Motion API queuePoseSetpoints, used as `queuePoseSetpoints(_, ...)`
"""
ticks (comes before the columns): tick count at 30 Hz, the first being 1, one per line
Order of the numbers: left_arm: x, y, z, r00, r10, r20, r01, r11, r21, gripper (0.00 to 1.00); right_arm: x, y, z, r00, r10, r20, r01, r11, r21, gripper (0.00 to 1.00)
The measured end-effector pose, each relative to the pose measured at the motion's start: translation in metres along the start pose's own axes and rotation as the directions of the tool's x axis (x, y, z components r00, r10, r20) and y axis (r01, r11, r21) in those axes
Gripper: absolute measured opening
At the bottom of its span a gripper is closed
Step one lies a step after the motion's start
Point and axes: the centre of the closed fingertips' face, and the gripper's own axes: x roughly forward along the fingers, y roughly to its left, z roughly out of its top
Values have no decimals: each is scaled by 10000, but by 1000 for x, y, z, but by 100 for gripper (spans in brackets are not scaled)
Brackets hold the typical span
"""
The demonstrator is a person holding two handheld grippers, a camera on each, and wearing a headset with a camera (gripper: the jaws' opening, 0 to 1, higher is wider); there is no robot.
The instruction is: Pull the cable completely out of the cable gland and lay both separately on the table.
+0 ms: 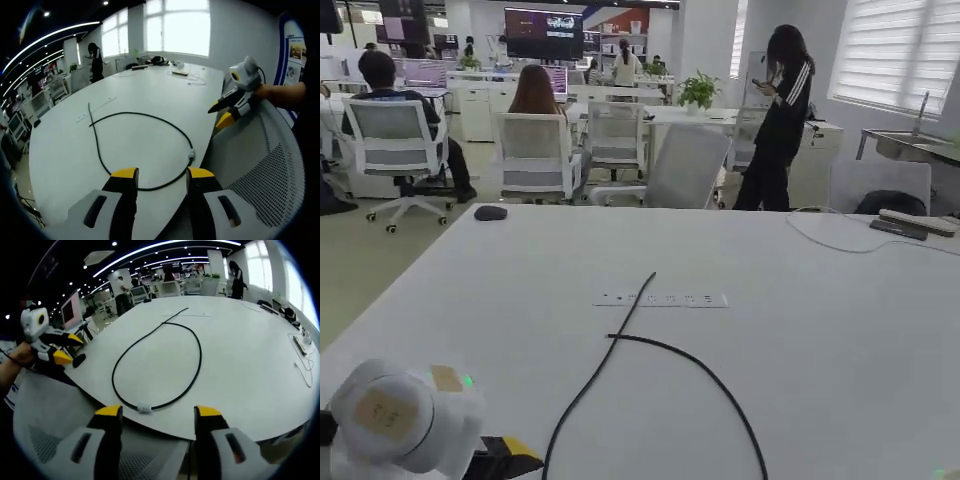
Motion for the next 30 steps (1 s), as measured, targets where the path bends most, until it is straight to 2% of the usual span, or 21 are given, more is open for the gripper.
queuePoseSetpoints(13, 53, -20, 16, 9952, -900, -381, 922, 9940, 591, 39, 0, 1, 0, 9999, 82, 63, -83, 10000, 47, 57)
queuePoseSetpoints(16, 64, -19, 15, 9939, -948, -567, 974, 9942, 449, 37, 0, 0, 0, 10000, 21, 74, -22, 10000, 72, 58)
queuePoseSetpoints(19, 77, -25, 13, 9892, -1267, -739, 1283, 9916, 176, 37, 0, 0, 1, 9999, 8, 130, -9, 9999, 117, 58)
queuePoseSetpoints(26, 110, -40, 2, 9754, -1765, -1321, 1811, 9832, 234, 34, 0, -1, 3, 9998, 5, 208, -9, 9999, 170, 58)
queuePoseSetpoints(29, 129, -55, -8, 9603, -2206, -1709, 2284, 9732, 272, 33, 0, -1, 3, 9997, -1, 236, -3, 9998, 195, 58)
queuePoseSetpoints(30, 135, -61, -15, 9512, -2362, -1986, 2472, 9684, 321, 33, 0, -2, 3, 9997, -7, 245, 2, 9998, 205, 58)
